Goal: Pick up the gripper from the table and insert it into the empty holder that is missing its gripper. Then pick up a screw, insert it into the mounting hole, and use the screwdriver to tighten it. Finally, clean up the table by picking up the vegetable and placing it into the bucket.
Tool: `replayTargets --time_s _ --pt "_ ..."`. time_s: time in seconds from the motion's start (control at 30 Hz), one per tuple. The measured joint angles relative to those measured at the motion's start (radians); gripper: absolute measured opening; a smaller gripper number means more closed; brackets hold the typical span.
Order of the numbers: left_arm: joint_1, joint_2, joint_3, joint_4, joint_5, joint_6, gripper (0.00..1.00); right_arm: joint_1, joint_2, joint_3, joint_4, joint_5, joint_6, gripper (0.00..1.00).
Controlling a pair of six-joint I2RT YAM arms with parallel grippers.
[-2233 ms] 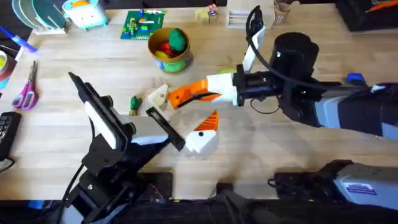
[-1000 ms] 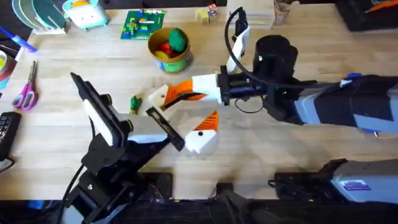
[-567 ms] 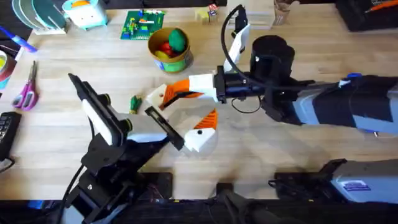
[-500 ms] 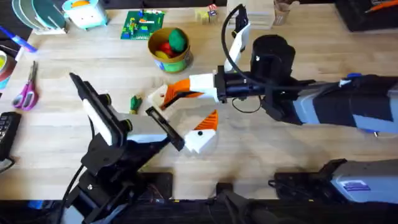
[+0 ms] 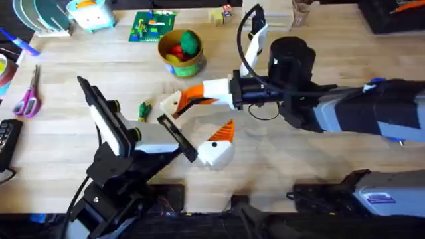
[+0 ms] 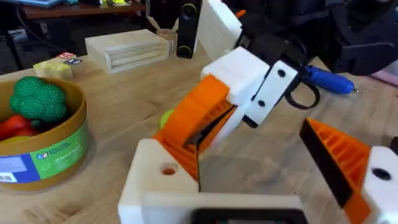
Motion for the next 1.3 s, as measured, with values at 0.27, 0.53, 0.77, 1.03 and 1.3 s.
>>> replayTargets --time_s 0.27,0.53,0.77,1.03,1.3 --pt "0.005 0.000 0.000 -0.002 -0.017 -0.007 0.993 0.030 0.000 0.006 -0.008 0.052 0.000 0.007" --pt "0.005 0.000 0.000 -0.002 -0.021 -0.008 0.993 0.034 0.000 0.006 -0.008 0.062 0.000 0.007" --pt "0.005 0.000 0.000 -0.002 -0.021 -0.008 0.993 0.034 0.000 0.006 -0.008 0.060 0.000 0.071" --pt "0.005 0.000 0.000 -0.002 -0.015 -0.007 0.993 0.027 0.000 0.006 -0.009 0.039 0.000 0.097" --pt "0.005 0.000 0.000 0.002 0.015 -0.006 0.993 -0.003 0.000 0.006 -0.016 -0.040 0.000 0.115"
